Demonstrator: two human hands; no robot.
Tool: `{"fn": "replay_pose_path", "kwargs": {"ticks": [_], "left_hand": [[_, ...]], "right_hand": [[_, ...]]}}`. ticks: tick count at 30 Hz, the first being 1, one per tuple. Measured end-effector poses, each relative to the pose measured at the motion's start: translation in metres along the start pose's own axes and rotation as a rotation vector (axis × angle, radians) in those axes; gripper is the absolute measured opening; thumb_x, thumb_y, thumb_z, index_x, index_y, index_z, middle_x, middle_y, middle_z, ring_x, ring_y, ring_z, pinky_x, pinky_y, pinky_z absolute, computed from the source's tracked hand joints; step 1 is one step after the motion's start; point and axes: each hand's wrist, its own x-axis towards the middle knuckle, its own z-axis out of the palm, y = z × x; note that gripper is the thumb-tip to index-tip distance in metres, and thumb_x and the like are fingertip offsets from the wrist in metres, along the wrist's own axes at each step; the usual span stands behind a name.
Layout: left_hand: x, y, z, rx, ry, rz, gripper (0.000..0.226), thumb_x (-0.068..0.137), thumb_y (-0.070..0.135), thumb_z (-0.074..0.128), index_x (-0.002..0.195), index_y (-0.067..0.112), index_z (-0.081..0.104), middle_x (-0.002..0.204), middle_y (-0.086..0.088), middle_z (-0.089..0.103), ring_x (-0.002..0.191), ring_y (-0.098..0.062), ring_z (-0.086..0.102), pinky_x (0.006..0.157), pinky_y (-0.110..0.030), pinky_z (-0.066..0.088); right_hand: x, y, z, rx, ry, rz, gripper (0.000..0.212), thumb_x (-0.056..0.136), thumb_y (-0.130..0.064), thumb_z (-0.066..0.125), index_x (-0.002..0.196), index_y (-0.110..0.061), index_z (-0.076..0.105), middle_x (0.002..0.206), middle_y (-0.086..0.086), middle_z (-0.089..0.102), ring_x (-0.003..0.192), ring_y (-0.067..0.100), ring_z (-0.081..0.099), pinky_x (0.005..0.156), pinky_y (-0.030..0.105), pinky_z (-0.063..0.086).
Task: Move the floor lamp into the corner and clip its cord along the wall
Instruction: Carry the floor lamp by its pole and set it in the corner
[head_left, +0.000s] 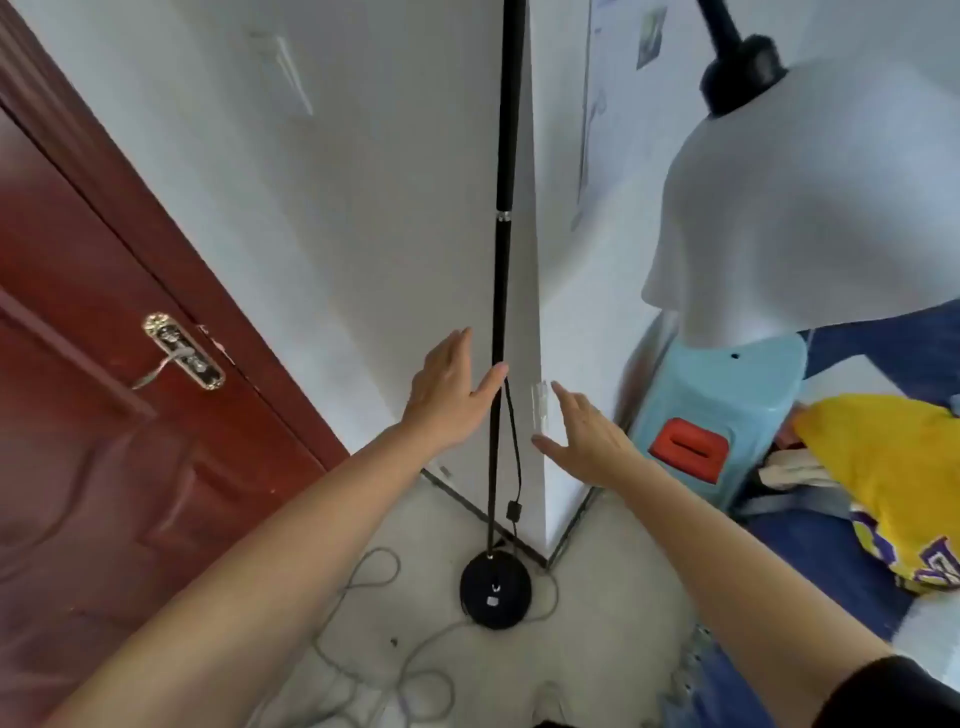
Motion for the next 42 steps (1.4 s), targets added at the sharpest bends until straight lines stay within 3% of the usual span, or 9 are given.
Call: {"fn": "replay_pose_path", "kwargs": {"ticks": [3, 6, 9, 12, 17, 22, 27, 31, 42], "left_hand": [[0.035, -0.001, 0.013, -0.049, -0.012, 0.059, 0.069, 0.1, 0.057, 0.036, 0.155, 0.016, 0.026, 0.159, -0.005, 0.033, 0.147, -0.022, 0.027, 0.118, -0.044, 0.027], [0.051, -0.008, 0.025, -0.105, -0.014, 0.144, 0.049, 0.101, 0.051, 0.039, 0.129, 0.013, 0.054, 0.121, -0.005, 0.063, 0.117, -0.022, 0.056, 0.095, -0.038, 0.048], [0.059, -0.022, 0.028, -0.166, -0.082, 0.191, 0.04, 0.103, 0.046, 0.036, 0.109, 0.011, 0.054, 0.089, -0.01, 0.068, 0.079, -0.023, 0.066, 0.064, -0.036, 0.053], [0.06, -0.037, 0.025, -0.184, -0.174, 0.241, 0.033, 0.103, 0.047, 0.031, 0.105, 0.018, 0.048, 0.095, -0.004, 0.074, 0.062, -0.012, 0.064, 0.053, -0.034, 0.049], [0.047, -0.074, 0.01, -0.24, -0.229, 0.344, 0.02, 0.105, 0.039, 0.033, 0.107, 0.023, 0.045, 0.106, 0.008, 0.072, 0.075, -0.003, 0.065, 0.061, -0.016, 0.043], [0.02, -0.114, -0.01, -0.314, -0.263, 0.465, 0.028, 0.106, 0.032, 0.035, 0.111, 0.01, 0.052, 0.103, 0.001, 0.073, 0.088, -0.018, 0.07, 0.074, -0.028, 0.054], [-0.001, -0.135, -0.027, -0.405, -0.247, 0.509, 0.026, 0.106, 0.027, 0.038, 0.109, 0.006, 0.054, 0.097, -0.001, 0.071, 0.085, -0.018, 0.068, 0.067, -0.012, 0.049], [-0.017, -0.13, -0.041, -0.422, -0.282, 0.642, 0.026, 0.106, 0.026, 0.04, 0.103, 0.005, 0.054, 0.088, -0.004, 0.069, 0.08, -0.022, 0.068, 0.073, -0.034, 0.057], [-0.1, -0.032, -0.044, -0.456, -0.349, 0.982, 0.033, 0.106, 0.034, 0.036, 0.094, 0.008, 0.052, 0.069, -0.001, 0.063, 0.063, -0.024, 0.063, 0.069, -0.045, 0.051]], "right_hand": [[0.03, -0.002, 0.015, 0.028, -0.122, 0.028, 0.086, 0.094, -0.059, 0.052, 0.158, -0.023, 0.009, 0.155, 0.01, 0.038, 0.134, 0.029, 0.046, 0.105, 0.044, 0.043], [0.052, -0.009, 0.03, 0.047, -0.205, 0.065, 0.081, 0.092, -0.06, 0.055, 0.156, -0.021, 0.022, 0.153, 0.009, 0.042, 0.132, 0.028, 0.051, 0.106, 0.044, 0.045], [0.072, -0.019, 0.043, 0.063, -0.248, 0.085, 0.075, 0.091, -0.057, 0.057, 0.152, -0.021, 0.032, 0.142, 0.009, 0.053, 0.122, 0.029, 0.057, 0.101, 0.045, 0.049], [0.079, -0.033, 0.06, 0.095, -0.305, 0.154, 0.058, 0.094, -0.052, 0.056, 0.145, -0.025, 0.045, 0.126, 0.008, 0.065, 0.107, 0.026, 0.063, 0.092, 0.039, 0.052], [0.058, -0.075, 0.096, 0.212, -0.284, 0.352, 0.046, 0.099, -0.044, 0.051, 0.141, -0.025, 0.048, 0.13, 0.006, 0.065, 0.112, 0.028, 0.063, 0.096, 0.039, 0.051], [0.036, -0.128, 0.135, 0.305, -0.162, 0.487, 0.049, 0.098, -0.039, 0.054, 0.142, -0.021, 0.045, 0.126, 0.008, 0.066, 0.11, 0.028, 0.064, 0.097, 0.04, 0.052], [0.022, -0.169, 0.156, 0.327, -0.015, 0.557, 0.036, 0.1, -0.034, 0.053, 0.131, -0.015, 0.053, 0.118, 0.012, 0.067, 0.107, 0.032, 0.063, 0.09, 0.038, 0.05], [-0.001, -0.183, 0.153, 0.342, 0.054, 0.589, 0.029, 0.1, -0.033, 0.054, 0.123, -0.015, 0.057, 0.114, 0.01, 0.069, 0.104, 0.03, 0.065, 0.09, 0.04, 0.051], [-0.129, -0.192, 0.131, 0.342, 0.245, 0.758, 0.037, 0.1, -0.033, 0.046, 0.129, -0.011, 0.04, 0.111, 0.02, 0.066, 0.098, 0.041, 0.062, 0.083, 0.042, 0.048]]}}
